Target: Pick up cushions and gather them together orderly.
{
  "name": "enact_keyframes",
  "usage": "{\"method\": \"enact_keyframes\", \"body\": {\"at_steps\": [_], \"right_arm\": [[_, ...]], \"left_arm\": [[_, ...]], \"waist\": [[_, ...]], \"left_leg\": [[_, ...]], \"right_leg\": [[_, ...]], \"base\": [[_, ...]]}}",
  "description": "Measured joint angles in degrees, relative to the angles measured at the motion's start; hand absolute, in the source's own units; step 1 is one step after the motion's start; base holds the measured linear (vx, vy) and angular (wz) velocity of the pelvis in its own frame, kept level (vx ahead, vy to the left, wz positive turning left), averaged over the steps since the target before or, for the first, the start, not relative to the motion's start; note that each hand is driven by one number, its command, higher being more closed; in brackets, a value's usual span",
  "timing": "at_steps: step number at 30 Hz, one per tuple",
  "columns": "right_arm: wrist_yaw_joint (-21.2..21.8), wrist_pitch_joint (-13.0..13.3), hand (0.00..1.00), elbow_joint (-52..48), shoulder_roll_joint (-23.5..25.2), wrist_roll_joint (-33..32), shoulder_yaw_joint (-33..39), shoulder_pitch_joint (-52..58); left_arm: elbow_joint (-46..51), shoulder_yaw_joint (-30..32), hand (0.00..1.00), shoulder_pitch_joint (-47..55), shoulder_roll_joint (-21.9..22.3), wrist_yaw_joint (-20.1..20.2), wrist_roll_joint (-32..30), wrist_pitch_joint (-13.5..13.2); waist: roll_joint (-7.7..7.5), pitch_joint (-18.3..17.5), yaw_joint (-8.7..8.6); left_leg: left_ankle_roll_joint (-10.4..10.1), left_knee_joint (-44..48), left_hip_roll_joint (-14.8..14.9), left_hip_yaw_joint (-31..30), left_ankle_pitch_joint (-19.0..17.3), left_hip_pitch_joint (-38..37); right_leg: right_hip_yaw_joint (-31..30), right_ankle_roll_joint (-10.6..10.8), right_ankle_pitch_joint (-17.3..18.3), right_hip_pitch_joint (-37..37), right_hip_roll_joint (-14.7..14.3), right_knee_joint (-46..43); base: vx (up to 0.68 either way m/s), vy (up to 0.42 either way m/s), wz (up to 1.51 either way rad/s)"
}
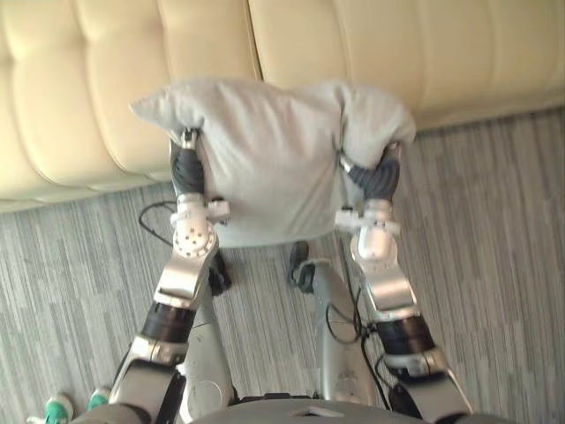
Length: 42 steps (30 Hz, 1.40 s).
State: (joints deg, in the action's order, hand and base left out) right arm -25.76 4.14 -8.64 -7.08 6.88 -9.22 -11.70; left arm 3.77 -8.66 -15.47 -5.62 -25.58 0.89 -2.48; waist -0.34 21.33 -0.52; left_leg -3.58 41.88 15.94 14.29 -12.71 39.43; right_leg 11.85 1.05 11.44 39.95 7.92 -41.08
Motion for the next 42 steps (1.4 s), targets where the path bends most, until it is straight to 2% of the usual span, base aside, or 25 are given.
{"method": "enact_keyframes", "body": {"at_steps": [4,6,8,10,17,22,26,28,29,31,33,34,36,38,40,42], "right_arm": [[4.8,0.5,1.0,-4.4,0.3,-0.5,-2.1,11.6],[6.5,0.9,1.0,-4.9,0.9,-1.2,-2.3,14.7],[9.4,1.1,1.0,-4.7,2.2,-2.7,-2.0,18.6],[11.3,1.3,1.0,-2.9,2.5,-3.2,-1.4,19.6],[15.4,1.7,1.0,6.3,4.7,-3.2,1.5,20.8],[15.5,0.6,1.0,7.8,6.1,-3.0,2.0,22.0],[15.7,0.6,1.0,8.8,7.2,-3.0,2.6,22.5],[15.7,0.6,1.0,8.9,7.1,-2.9,2.3,22.4],[15.7,0.6,1.0,8.9,7.0,-2.8,2.2,22.2],[15.3,0.6,1.0,9.5,6.8,-2.8,2.2,21.4],[15.3,0.6,1.0,9.5,6.7,-2.5,2.0,21.3],[15.2,0.6,1.0,9.5,6.3,-2.5,1.7,21.0],[15.3,0.6,1.0,9.5,5.7,-2.5,0.7,19.4],[15.4,0.6,1.0,9.5,5.7,-2.5,0.6,18.8],[15.6,0.6,1.0,9.5,5.7,-2.5,0.9,18.9],[15.8,0.6,1.0,9.5,5.7,-2.5,1.1,18.9]], "left_arm": [[4.3,-0.5,1.0,12.3,-0.1,2.7,0.0,-0.7],[5.0,-0.4,1.0,15.7,0.0,3.7,0.1,-1.2],[5.0,-0.2,1.0,20.1,0.0,5.9,0.0,-1.9],[4.7,0.3,1.0,22.1,0.1,7.7,0.1,-2.0],[-0.3,1.9,1.0,26.7,3.0,12.3,0.1,-2.0],[-0.5,1.9,1.0,29.1,3.1,13.6,0.3,-2.0],[-0.5,1.9,1.0,30.3,3.4,13.6,0.3,-2.0],[-0.4,2.0,1.0,30.4,3.4,13.6,0.3,-2.0],[-0.3,2.0,1.0,30.4,3.4,13.6,0.3,-2.0],[-0.1,1.9,1.0,30.1,3.4,13.6,0.3,-2.0],[0.0,1.9,1.0,30.0,3.4,13.5,0.3,-2.0],[0.3,1.9,1.0,30.0,3.4,13.4,0.3,-2.0],[2.2,2.6,1.0,30.0,3.4,13.2,0.9,-2.0],[2.8,2.9,1.0,30.0,3.4,13.2,1.2,-2.0],[2.8,2.8,1.0,30.0,3.5,13.3,1.2,-2.0],[2.8,2.8,1.0,30.0,3.7,13.4,1.2,-2.0]], "waist": [[-0.28,-5.0,1.16],[-0.31,-7.8,1.21],[-0.75,-12.1,1.01],[-1.07,-14.3,0.59],[-1.26,-17.1,0.36],[-1.93,-18.2,0.52],[-2.57,-18.8,1.23],[-3.21,-18.4,1.83],[-3.21,-18.3,1.86],[-3.18,-18.1,0.3],[-3.64,-18.1,0.26],[-3.28,-18.2,0.56],[-2.79,-18.3,1.49],[-2.6,-18.4,1.86],[-2.09,-18.7,1.46],[-2.02,-18.7,1.37]], "left_leg": [[0.0,-6.5,-1.6,1.6,0.0,-12.4],[0.1,-9.1,-2.3,2.1,0.2,-15.5],[0.0,-14.3,-3.7,3.2,1.4,-20.5],[-0.1,-17.8,-5.0,3.4,2.9,-23.2],[0.7,-28.5,-8.8,2.0,6.4,-32.4],[0.9,-29.4,-9.8,1.5,6.8,-33.9],[0.9,-29.8,-10.6,3.0,6.3,-35.5],[0.9,-26.3,-10.9,3.1,2.9,-34.1],[1.5,-24.9,-10.9,3.1,2.0,-33.3],[2.3,-23.9,-10.6,3.4,1.8,-31.7],[2.3,-23.7,-11.7,3.4,1.7,-31.5],[2.3,-24.1,-11.8,3.0,1.8,-31.5],[1.9,-25.5,-11.7,2.9,2.0,-31.2],[1.5,-26.3,-12.2,2.4,2.7,-31.4],[2.2,-26.1,-12.5,1.2,3.5,-31.7],[2.2,-26.4,-12.6,0.2,3.5,-32.5]], "right_leg": [[0.6,1.7,-1.2,-12.6,-0.1,8.3],[0.9,1.9,-1.8,-15.9,-0.2,11.5],[1.0,2.4,-3.6,-20.9,-0.2,17.3],[1.4,3.2,-5.7,-24.2,-0.3,21.8],[1.3,4.1,-12.6,-35.9,-0.9,37.1],[0.2,4.2,-14.4,-37.8,-0.6,40.0],[-4.3,3.9,-14.5,-36.2,-0.2,39.3],[-7.7,3.8,-14.2,-32.6,-0.2,35.7],[-7.9,3.4,-13.6,-31.4,-0.1,34.2],[-4.8,-0.5,-10.5,-28.4,1.4,29.6],[-4.2,0.7,-11.7,-28.1,2.7,29.4],[-3.6,1.9,-12.9,-29.4,2.8,31.9],[-3.2,1.5,-15.4,-31.3,2.0,37.5],[-3.0,2.1,-16.7,-32.2,2.0,38.6],[-1.8,4.3,-17.6,-33.7,2.1,39.7],[-1.5,4.5,-17.8,-35.1,1.8,40.9]], "base": [[0.1,0.059,0.05],[0.13,0.064,-0.01],[0.17,0.06,0.0],[0.16,0.03,0.05],[0.1,0.03,0.02],[-0.04,0.039,-0.08],[-0.12,0.048,-0.5],[-0.17,0.093,-0.84],[-0.15,0.093,-0.59],[-0.12,0.088,-0.18],[-0.05,0.077,0.1],[0.0,0.047,0.15],[0.05,0.02,0.0],[0.1,0.001,0.1],[0.15,-0.016,0.27],[0.12,-0.036,0.12]]}}
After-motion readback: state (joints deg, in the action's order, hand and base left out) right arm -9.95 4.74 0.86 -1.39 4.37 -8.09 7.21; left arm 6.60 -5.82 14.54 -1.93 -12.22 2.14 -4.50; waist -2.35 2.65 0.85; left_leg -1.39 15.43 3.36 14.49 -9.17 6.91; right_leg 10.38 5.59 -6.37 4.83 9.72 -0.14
